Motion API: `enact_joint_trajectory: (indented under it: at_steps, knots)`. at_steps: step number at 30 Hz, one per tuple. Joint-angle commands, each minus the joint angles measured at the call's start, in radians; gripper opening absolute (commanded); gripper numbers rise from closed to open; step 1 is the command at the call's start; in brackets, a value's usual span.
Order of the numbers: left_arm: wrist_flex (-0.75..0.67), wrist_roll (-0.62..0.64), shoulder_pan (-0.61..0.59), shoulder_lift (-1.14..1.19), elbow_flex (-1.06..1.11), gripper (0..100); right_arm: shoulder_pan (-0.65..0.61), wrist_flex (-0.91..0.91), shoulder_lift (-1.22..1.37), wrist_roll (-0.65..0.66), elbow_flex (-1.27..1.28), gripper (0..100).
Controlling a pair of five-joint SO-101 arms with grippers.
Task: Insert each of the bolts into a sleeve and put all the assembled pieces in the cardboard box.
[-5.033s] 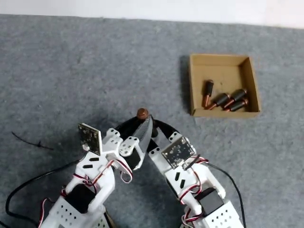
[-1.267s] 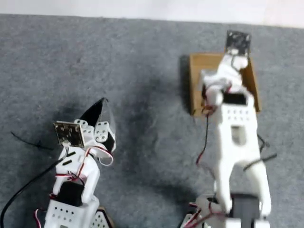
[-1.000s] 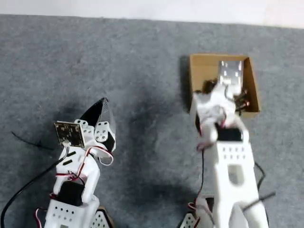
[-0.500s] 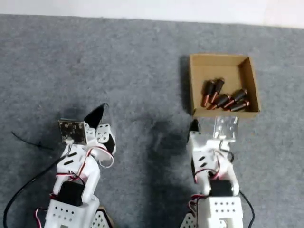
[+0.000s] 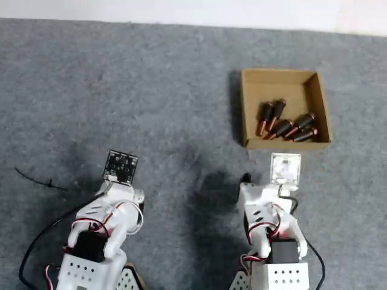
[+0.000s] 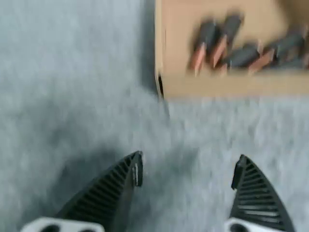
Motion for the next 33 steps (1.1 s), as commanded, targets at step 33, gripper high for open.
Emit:
enact_joint_trajectory:
  at_steps: [33]
  knots:
    - [0.262,-0.005,-0.091,-0.012,0.021,1,0.002,0.265,-0.007,-0.002,0.153,27.4]
